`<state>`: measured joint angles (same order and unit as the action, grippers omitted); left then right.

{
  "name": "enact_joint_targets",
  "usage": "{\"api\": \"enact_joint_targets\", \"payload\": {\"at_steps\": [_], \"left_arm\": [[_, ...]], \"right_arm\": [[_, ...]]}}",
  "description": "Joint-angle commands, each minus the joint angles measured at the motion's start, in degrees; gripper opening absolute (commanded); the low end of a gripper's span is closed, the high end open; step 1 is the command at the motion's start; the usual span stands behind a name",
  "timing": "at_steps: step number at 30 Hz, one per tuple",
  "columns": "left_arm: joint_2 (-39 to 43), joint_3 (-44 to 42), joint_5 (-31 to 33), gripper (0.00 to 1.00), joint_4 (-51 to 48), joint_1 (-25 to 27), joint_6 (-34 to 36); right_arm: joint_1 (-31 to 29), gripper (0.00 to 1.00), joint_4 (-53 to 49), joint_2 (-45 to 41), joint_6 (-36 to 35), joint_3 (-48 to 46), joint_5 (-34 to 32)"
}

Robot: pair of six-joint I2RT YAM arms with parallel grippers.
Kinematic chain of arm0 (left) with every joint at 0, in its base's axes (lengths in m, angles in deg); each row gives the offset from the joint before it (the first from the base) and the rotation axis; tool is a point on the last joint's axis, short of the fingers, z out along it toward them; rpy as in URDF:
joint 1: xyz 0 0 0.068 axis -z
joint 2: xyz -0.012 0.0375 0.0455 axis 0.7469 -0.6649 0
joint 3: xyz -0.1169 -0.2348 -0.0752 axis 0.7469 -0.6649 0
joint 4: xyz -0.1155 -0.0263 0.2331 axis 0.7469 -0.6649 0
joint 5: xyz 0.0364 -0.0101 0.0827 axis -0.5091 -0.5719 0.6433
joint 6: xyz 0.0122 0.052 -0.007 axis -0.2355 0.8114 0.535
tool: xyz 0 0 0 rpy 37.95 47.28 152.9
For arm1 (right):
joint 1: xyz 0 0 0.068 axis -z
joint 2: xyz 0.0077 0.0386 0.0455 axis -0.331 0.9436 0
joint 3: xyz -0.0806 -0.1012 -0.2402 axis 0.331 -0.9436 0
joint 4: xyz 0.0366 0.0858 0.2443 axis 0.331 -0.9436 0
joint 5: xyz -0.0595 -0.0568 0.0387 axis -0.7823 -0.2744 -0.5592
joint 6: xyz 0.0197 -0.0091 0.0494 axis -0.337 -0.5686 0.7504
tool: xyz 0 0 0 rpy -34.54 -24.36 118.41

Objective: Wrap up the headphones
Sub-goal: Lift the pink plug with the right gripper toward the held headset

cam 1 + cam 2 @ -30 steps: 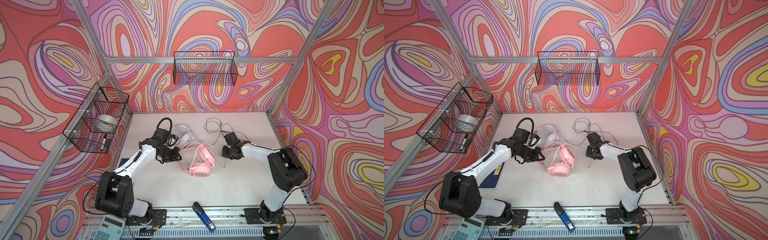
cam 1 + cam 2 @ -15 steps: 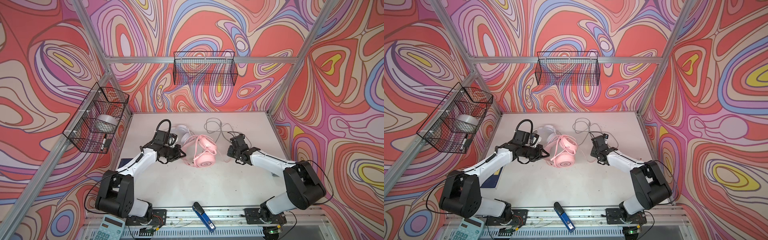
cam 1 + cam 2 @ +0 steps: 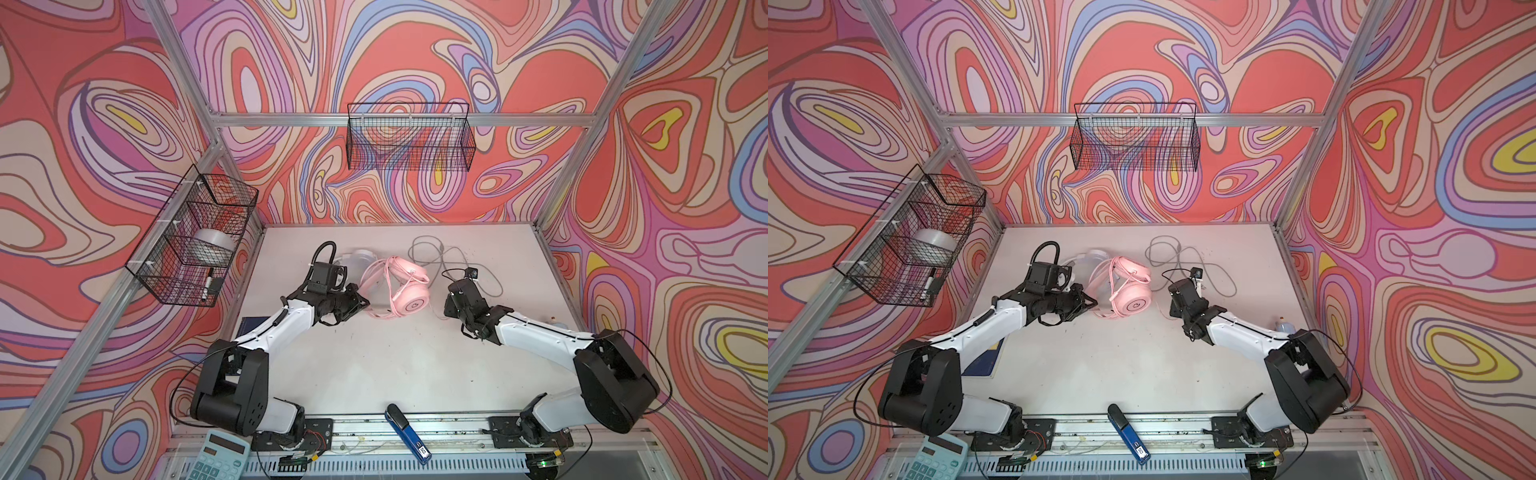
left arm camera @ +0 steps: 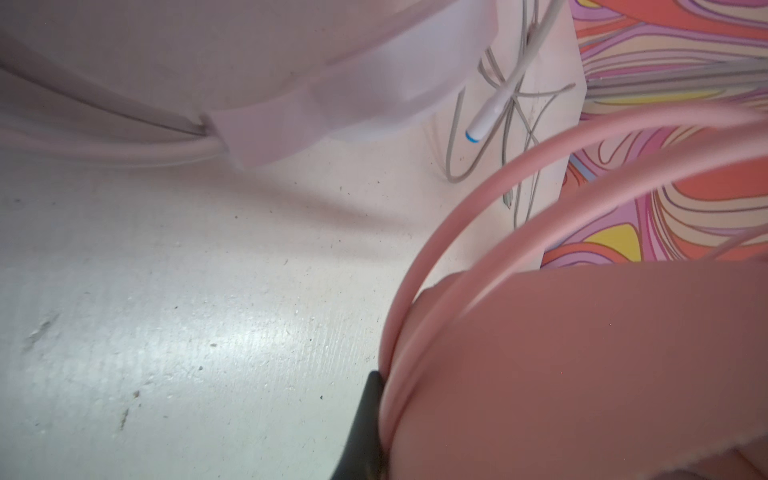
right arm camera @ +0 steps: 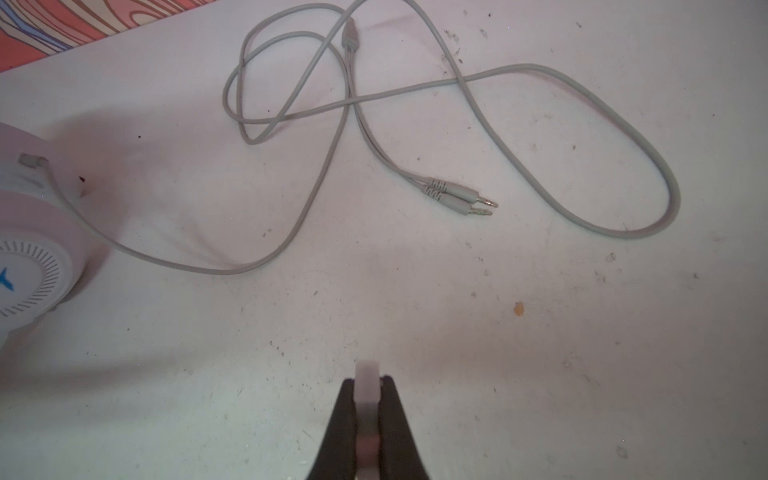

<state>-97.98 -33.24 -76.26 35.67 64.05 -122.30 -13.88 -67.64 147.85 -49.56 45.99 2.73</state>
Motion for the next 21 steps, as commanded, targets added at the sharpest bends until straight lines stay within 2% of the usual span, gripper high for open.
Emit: {"api": "enact_joint_targets", "payload": {"at_steps": [1,10,16,21], "left_arm": [[4.27,0.13,4.54,0.0,4.82,0.18,-7.12],[5.75,-0.68,10.87,0.0,6.59,0.23,-15.56],[6.78,-0.05,14.47,0.0,3.42,0.51,-17.54],[7.25,0.46,17.59,0.0,0.02,0.65,-18.41]], "right_arm": [[-1.61,0.0,5.93,-3.52,-3.52,-2.48,-2.47],[-6.03,0.0,10.04,-7.93,-10.55,-4.36,-3.85],[-9.76,0.0,11.13,-8.25,-13.43,-4.03,-5.08],[-13.8,0.0,13.74,-8.2,-18.56,-3.37,-5.41]]}}
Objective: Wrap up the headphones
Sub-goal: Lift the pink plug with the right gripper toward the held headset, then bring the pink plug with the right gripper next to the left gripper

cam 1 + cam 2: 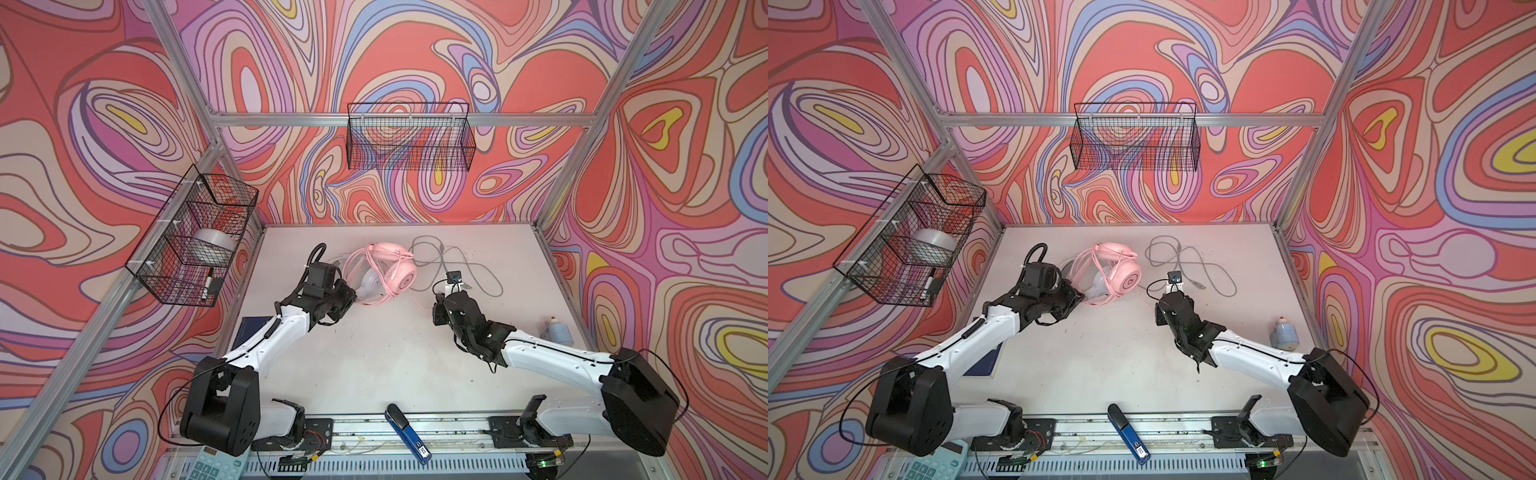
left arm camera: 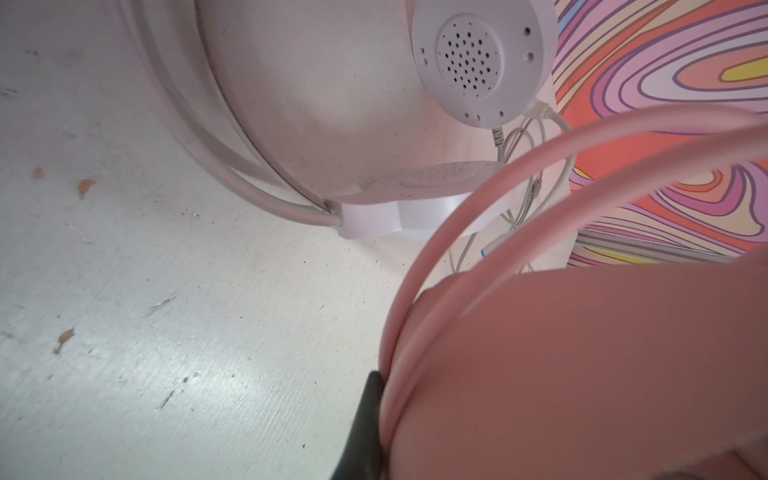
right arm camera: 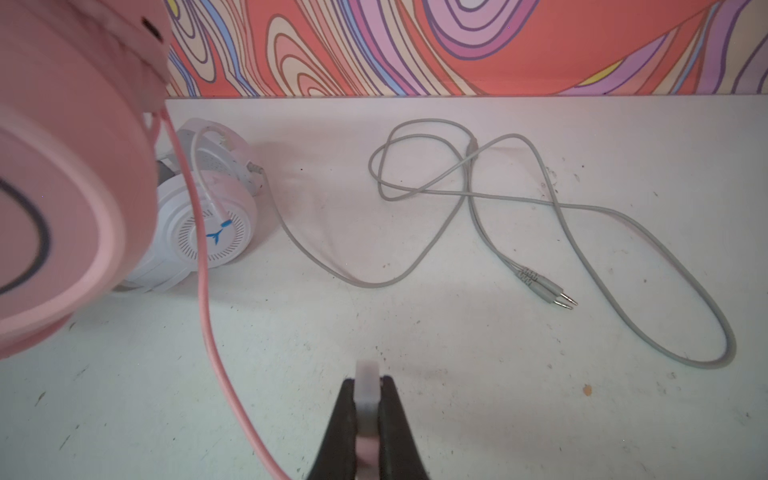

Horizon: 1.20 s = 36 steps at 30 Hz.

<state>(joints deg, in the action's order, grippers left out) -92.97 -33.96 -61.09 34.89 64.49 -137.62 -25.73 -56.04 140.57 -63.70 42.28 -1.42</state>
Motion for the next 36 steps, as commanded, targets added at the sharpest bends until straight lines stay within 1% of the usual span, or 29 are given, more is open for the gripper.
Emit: {"api": "enact_joint_targets", "payload": {"at_steps": [1,4,7,14,18,22,28,32,36], "left_arm": [[2.3,1.04,2.75,0.0,0.67,0.23,-3.29],[2.33,1.59,4.77,0.0,-0.83,0.49,-3.34],[2.42,2.89,7.33,0.0,-5.61,0.64,-3.23],[0.98,4.33,8.94,0.0,-8.79,0.93,-3.47],[-0.68,4.87,8.41,0.0,-9.17,1.09,-3.16],[-1.66,5.41,9.16,0.0,-10.35,1.56,-2.06],[-3.1,6.11,9.22,0.0,-12.21,1.83,-0.01],[-4.31,7.23,7.77,0.0,-13.06,2.05,2.3],[-4.57,8.97,7.4,0.0,-14.59,2.52,5.12]], "right_arm": [[-2.62,0.0,2.42,-0.91,-5.3,0.41,-1.17],[-5.36,0.0,3.57,-1.15,-9.09,0.92,-0.51],[-7.52,0.0,4.52,-2.27,-12.52,1.25,2.24],[-10.09,0.0,2.79,-4.51,-19.77,4.26,13.71],[-10.4,0.0,1.22,-4.35,-21.98,6.6,20.06],[-10.4,0.0,0.67,-2.94,-22.21,9.58,25.59],[-10.45,0.0,-0.5,1.77,-19.92,15.96,32.75],[-10.4,0.0,-3.25,5.21,-18.51,20.36,33.77],[-10.32,0.0,-8.15,8.12,-16.9,25.06,32.07]]}}
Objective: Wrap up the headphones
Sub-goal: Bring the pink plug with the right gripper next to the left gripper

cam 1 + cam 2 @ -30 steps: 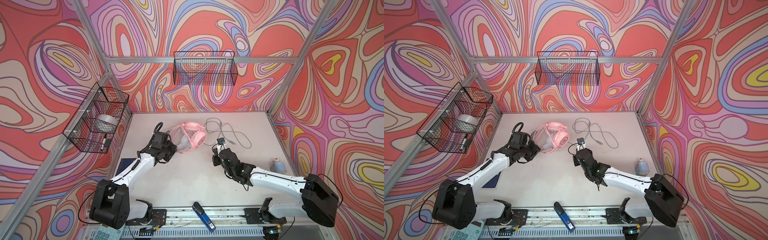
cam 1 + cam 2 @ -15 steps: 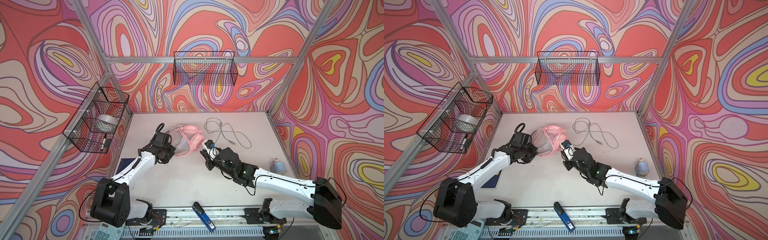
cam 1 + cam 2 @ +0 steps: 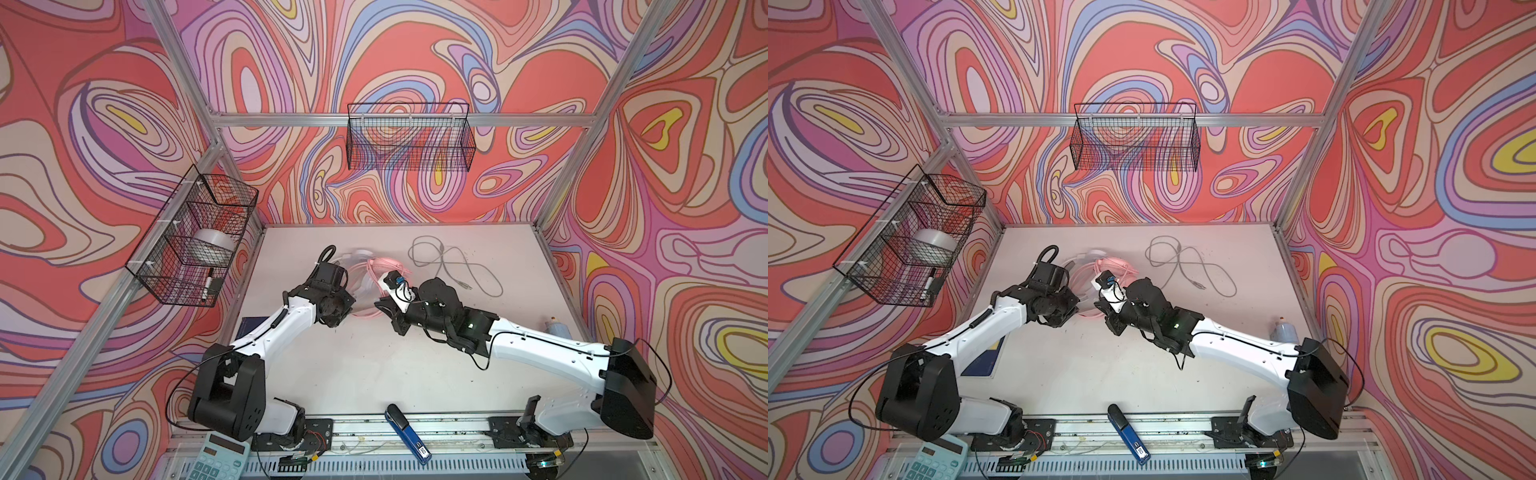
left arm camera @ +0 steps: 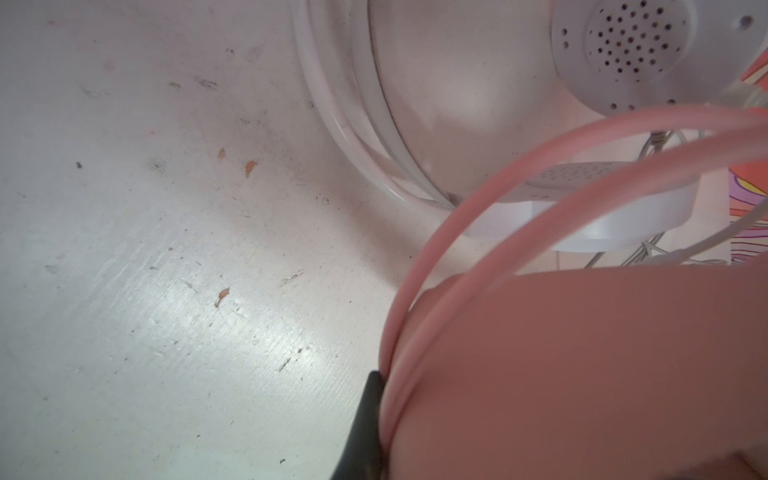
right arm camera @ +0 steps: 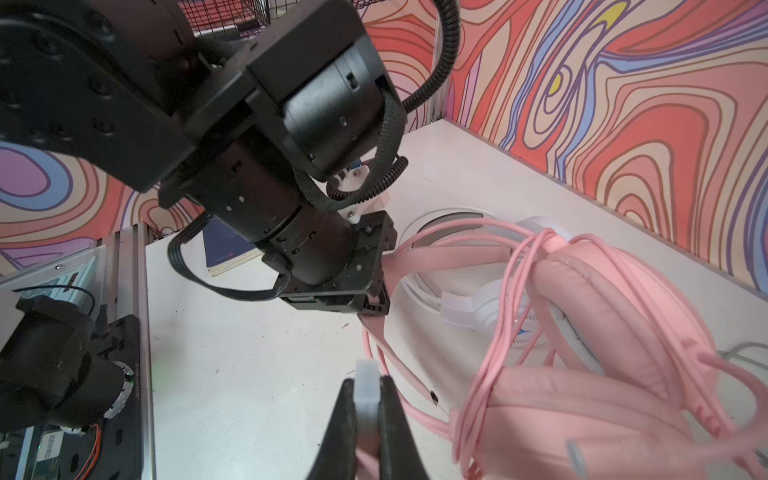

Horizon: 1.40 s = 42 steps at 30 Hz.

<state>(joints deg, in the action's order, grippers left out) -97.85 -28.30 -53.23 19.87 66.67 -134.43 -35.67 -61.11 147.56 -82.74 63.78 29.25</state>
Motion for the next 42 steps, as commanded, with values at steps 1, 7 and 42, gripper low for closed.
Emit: {"api": "enact_joint_targets", "payload": {"at_steps": [1,7,42], "left_arm": [[0.28,3.71,-0.52,0.0,-0.13,0.37,2.69],[0.87,5.81,-1.05,0.0,-2.77,1.02,6.37],[1.06,9.87,2.77,0.0,-13.08,3.44,14.94]], "right_arm": [[-0.38,0.0,-4.35,1.85,2.65,4.61,0.71],[0.25,0.0,-10.7,6.73,5.88,10.28,-0.75],[4.1,0.22,-26.49,20.4,11.36,25.69,-1.03]]}}
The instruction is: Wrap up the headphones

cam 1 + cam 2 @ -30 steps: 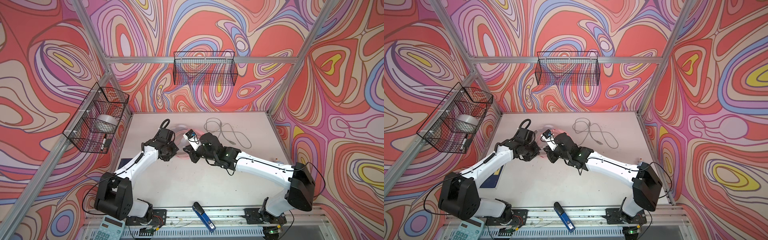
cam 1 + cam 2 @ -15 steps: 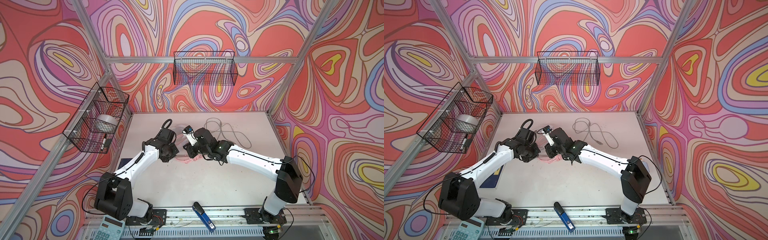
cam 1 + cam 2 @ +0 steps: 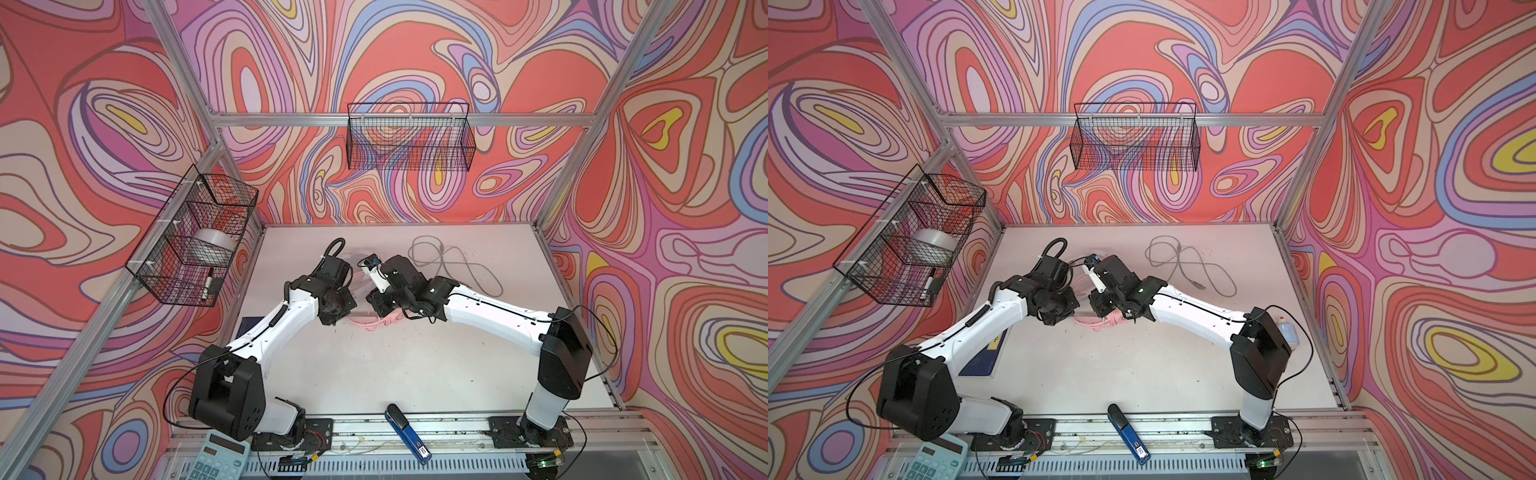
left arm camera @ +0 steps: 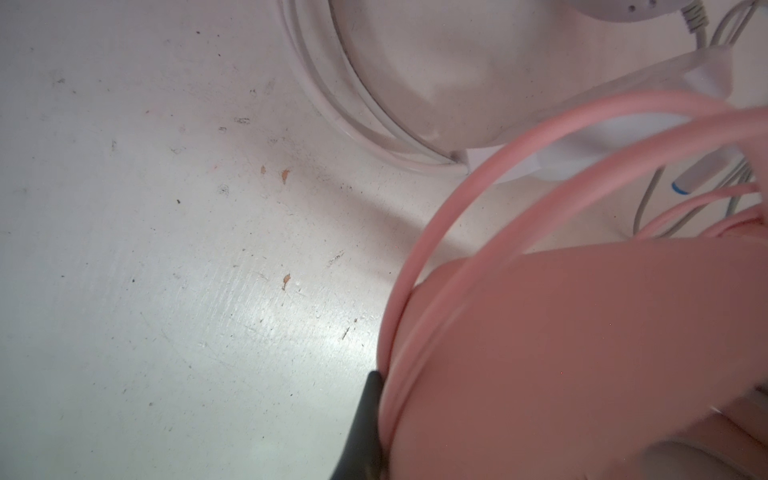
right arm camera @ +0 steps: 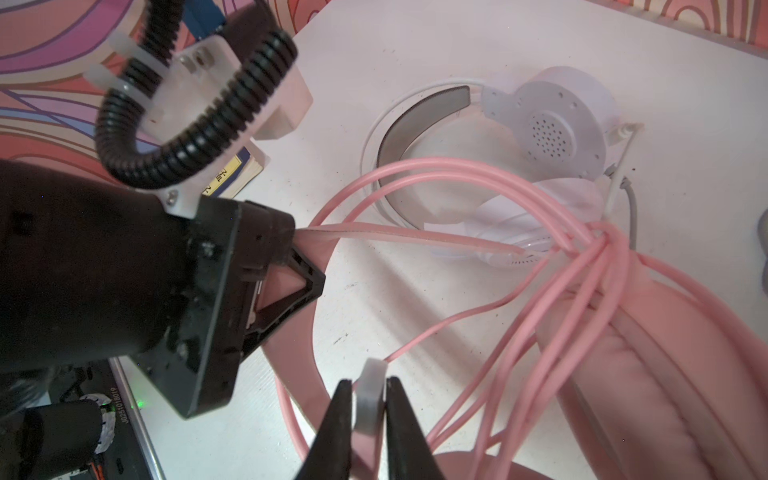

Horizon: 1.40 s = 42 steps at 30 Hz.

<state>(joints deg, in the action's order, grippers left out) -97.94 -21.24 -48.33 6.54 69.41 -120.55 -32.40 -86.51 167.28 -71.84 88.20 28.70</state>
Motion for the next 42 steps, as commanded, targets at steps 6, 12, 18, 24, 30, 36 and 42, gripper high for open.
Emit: {"api": "enact_joint_targets", "payload": {"at_steps": [6,12,18,24,30,36,42], "left_arm": [[0.84,2.97,-2.18,0.0,0.03,0.7,1.24],[0.07,2.94,-2.37,0.0,-0.15,0.74,1.33],[-0.42,2.86,-2.46,0.0,0.03,0.8,1.24],[-1.28,2.18,-1.39,0.0,0.52,0.75,1.21],[-3.03,1.86,-1.23,0.0,1.95,0.7,0.75],[-4.3,1.7,-1.23,0.0,3.43,0.77,-0.06],[-4.48,1.28,-1.26,0.0,3.96,0.74,-0.61]], "right_arm": [[0.84,0.31,-0.85,-0.01,0.62,0.83,-0.84],[1.08,0.34,-0.5,-1.91,0.79,0.81,-0.9],[1.41,0.35,-0.3,-2.94,0.49,0.75,-0.82],[1.57,0.35,-0.99,-8.63,-4.38,-2.16,0.53],[1.53,0.36,-4.55,-19.47,-12.42,-10.53,2.02],[1.55,0.42,-11.75,-28.51,-13.07,-16.86,-2.32],[1.56,0.43,-16.61,-31.05,-4.96,-22.58,-5.06]]}}
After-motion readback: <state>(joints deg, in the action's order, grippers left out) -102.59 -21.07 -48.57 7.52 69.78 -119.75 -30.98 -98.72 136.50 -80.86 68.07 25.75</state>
